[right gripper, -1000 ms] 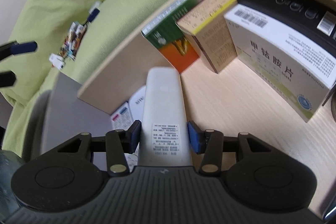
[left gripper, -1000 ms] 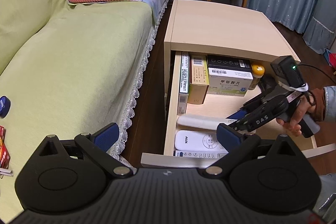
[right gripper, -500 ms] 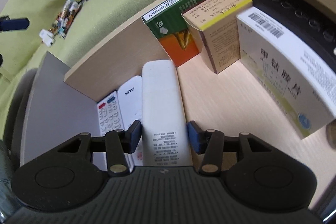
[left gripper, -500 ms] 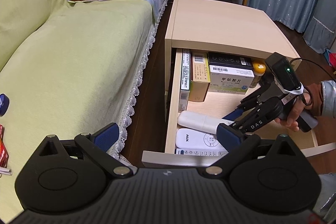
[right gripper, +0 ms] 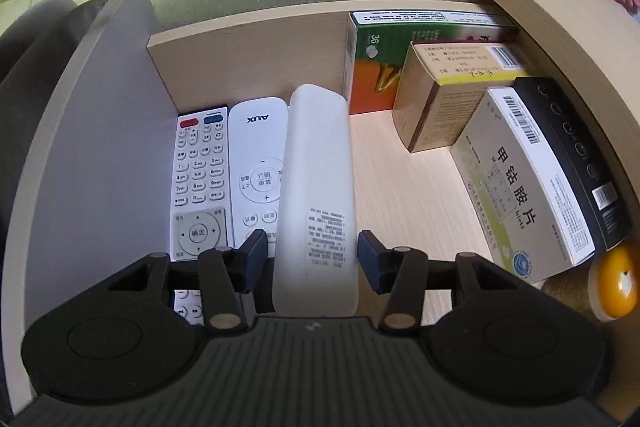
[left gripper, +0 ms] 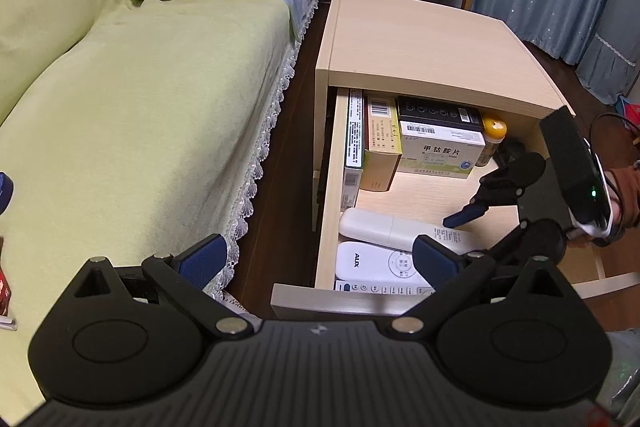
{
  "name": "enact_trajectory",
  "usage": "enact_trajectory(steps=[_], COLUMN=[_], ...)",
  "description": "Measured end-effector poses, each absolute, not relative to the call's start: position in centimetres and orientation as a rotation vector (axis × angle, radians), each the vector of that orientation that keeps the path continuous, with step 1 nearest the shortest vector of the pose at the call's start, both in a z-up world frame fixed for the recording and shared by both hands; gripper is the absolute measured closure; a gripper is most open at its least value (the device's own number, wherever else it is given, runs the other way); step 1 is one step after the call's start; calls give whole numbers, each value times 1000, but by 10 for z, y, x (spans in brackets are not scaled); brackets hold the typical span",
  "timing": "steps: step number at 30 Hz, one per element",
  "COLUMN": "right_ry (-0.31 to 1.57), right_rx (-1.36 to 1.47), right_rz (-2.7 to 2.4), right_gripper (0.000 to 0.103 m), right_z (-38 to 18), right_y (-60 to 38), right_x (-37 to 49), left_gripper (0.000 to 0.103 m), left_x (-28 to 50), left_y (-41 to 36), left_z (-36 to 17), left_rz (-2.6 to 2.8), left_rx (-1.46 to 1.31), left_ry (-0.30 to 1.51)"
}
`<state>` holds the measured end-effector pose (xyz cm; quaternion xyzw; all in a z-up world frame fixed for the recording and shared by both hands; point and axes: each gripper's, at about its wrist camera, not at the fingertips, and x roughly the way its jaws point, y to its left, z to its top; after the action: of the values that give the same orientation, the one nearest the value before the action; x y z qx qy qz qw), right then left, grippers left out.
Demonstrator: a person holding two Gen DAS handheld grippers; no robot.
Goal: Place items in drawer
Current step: 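Lower the held remote into the open drawer beside the other remotes, then open the right gripper to release the remote and withdraw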
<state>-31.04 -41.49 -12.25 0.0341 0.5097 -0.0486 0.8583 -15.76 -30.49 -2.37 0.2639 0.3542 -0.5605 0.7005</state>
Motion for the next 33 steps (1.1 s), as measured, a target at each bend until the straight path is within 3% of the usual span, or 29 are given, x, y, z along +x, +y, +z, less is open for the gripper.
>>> enact_trajectory(steps=[4,6,19,22,24,33], right_ry=[1065,1059,1049,1087,1119,1159], right_rx=[92,108,376,462,468,464], right_rz=[-108,-119,-318,-425,-463,-481], right_gripper=[65,71,72,82,96,97], right_z=[-122,-122,-120,-123,-124,-143], right_y=[-424,-431,-462,-467,-465,-467], right_x=[-308,-308,-328,-346,-354,-346], left_gripper=[3,3,3,3,3,3], left_x=[-158,-157,-155,-157,-158,-163], left_y=[-303,-303,-303,-305,-306,-310], left_z=[-23,-24,-26,-28,-28,-30], left_rz=[-1250,-1244,-1246,-1256,-1266,-1275], left_rx=[586,586,587,591,593,607], left_ry=[788,790,802,806,804,806])
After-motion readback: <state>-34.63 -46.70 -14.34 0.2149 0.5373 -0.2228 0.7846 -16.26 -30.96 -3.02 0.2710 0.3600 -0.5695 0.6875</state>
